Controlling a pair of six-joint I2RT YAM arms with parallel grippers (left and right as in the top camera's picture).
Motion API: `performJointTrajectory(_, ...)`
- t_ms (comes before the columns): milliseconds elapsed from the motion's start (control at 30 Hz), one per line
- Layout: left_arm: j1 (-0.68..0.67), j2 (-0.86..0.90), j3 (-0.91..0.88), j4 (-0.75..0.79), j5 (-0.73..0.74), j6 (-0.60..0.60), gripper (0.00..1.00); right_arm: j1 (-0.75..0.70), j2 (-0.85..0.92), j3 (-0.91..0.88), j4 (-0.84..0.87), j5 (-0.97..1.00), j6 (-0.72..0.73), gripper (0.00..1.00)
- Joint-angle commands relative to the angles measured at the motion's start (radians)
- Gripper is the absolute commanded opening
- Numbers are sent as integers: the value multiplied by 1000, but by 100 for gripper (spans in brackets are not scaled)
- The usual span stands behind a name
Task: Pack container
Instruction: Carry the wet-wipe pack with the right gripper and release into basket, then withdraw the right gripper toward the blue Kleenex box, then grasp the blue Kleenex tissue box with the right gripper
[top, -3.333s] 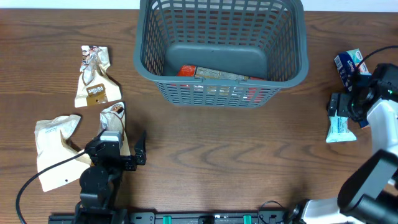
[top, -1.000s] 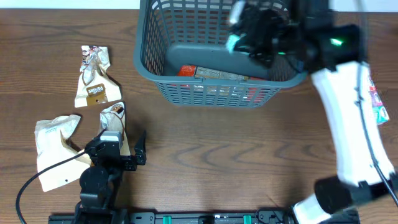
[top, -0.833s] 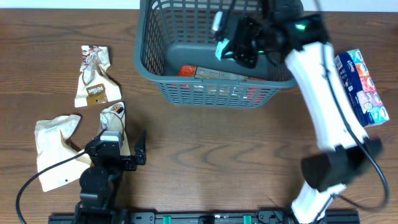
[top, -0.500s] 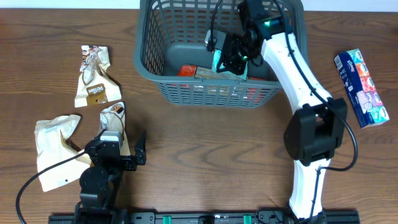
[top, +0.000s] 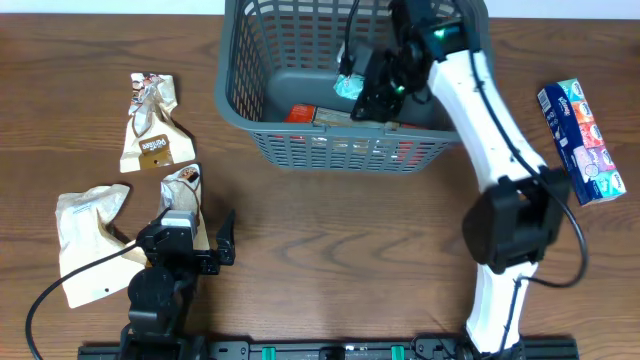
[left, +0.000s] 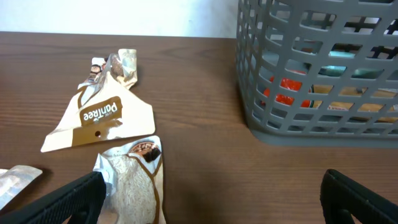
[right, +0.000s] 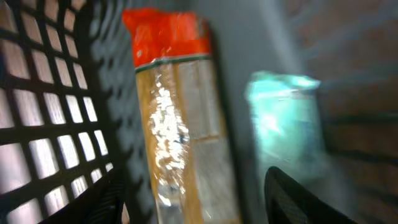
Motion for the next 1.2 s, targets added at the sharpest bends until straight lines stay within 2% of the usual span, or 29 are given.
performJointTrajectory(0, -3, 0, 26, 0, -11, 5, 99, -39, -185, 114, -6, 86, 54, 60)
performJointTrajectory(100, -3, 0, 26, -1, -11, 5, 99, -91, -291, 164, -3, 128, 76, 62)
performJointTrajectory(167, -3, 0, 26, 0, -11, 5, 99, -147, -352, 181, 3, 153, 101, 74)
performJointTrajectory(200, -3, 0, 26, 0, -11, 5, 99, -187, -381, 183, 14, 180, 140, 76)
performJointTrajectory(267, -3, 0, 26, -1, -11, 5, 99, -286, -426, 183, 29, 251, 253, 80)
performJointTrajectory(400, -3, 0, 26, 0, -11, 5, 99, -511, -439, 182, -6, 282, 360, 87)
performJointTrajectory(533, -3, 0, 26, 0, -11, 5, 99, -694, -373, 182, -60, 273, 357, 93)
performJointTrajectory(700, -3, 0, 26, 0, -11, 5, 99, -815, -237, 182, -85, 272, 293, 98)
performJointTrajectory(867, -3, 0, 26, 0, -11, 5, 99, -862, -71, 182, -68, 272, 294, 99)
performJointTrajectory(1167, -3, 0, 26, -1, -11, -14, 99, -865, 177, 182, -57, 272, 295, 99)
